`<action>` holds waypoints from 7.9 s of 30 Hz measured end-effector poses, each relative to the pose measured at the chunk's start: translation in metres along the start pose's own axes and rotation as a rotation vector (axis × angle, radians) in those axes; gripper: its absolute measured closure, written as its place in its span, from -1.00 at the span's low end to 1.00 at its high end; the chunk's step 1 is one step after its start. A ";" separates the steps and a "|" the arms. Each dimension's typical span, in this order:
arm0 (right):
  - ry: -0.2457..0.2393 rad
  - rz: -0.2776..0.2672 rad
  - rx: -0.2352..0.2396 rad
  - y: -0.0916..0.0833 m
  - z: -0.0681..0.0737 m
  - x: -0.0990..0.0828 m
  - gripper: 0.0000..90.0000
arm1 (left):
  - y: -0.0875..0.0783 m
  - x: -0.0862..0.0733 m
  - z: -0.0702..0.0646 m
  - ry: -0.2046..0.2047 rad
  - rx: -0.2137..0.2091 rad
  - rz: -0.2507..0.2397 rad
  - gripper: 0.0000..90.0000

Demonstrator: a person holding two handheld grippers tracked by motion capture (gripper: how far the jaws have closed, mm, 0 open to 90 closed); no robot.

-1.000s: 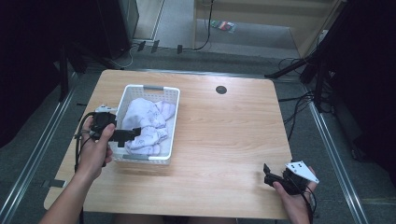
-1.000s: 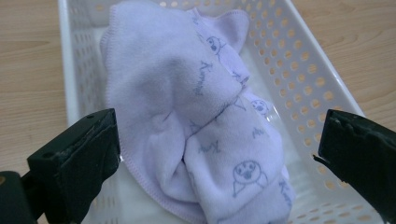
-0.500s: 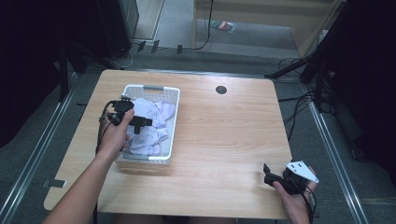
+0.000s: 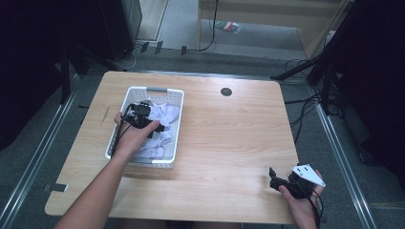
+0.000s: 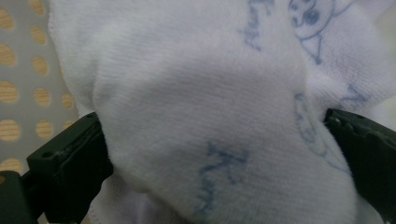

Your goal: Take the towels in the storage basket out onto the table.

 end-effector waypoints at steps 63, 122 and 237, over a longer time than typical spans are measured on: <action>0.019 0.021 0.001 0.002 -0.003 0.000 -1.00 | -0.159 0.064 -0.009 0.047 -0.100 -0.158 0.20; 0.014 0.016 0.016 0.002 -0.002 0.000 -1.00 | -0.152 0.077 -0.189 0.236 -0.239 -0.169 0.19; 0.018 0.032 -0.007 0.004 -0.002 0.000 -1.00 | -0.115 -0.053 -0.022 0.169 -0.314 -0.360 -1.00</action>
Point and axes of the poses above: each handheld gripper's, and its own axes: y roughly forward along the jaws, x roughly out of its top, z roughly to its left, the point moved 5 cm from there along y, roughly forward along the jaws
